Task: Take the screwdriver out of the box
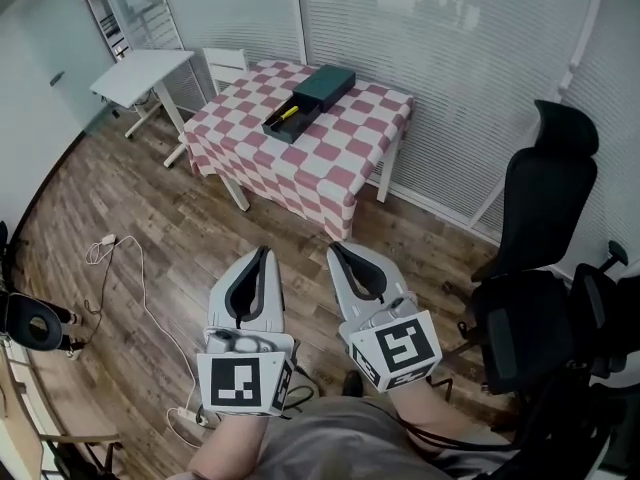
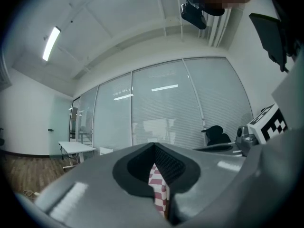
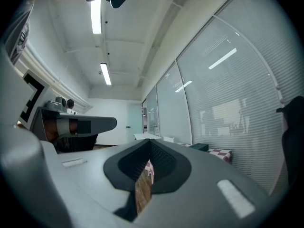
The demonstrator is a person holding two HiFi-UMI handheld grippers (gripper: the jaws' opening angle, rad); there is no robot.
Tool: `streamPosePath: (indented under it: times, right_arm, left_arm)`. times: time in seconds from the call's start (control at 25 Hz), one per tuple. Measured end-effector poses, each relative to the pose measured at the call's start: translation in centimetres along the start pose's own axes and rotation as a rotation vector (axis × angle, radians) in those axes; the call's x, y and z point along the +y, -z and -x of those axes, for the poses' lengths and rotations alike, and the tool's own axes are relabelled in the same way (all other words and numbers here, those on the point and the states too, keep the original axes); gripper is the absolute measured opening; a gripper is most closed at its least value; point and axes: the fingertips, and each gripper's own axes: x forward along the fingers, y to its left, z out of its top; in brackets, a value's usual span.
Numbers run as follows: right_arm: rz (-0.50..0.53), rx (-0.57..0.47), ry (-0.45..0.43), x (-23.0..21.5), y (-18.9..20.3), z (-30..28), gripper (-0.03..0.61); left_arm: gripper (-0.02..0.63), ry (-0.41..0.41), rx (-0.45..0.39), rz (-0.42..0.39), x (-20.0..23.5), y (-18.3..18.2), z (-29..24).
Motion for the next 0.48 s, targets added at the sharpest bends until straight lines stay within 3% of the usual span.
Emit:
streamPosePath:
  times: [0.48]
  right_arm:
    - [-0.039, 0.013, 0.021, -1.4, 1.0, -15.1, 0.023]
  left_arm:
    - [0.000, 0.015, 0.033, 0.028, 10.7, 3.1, -9.2]
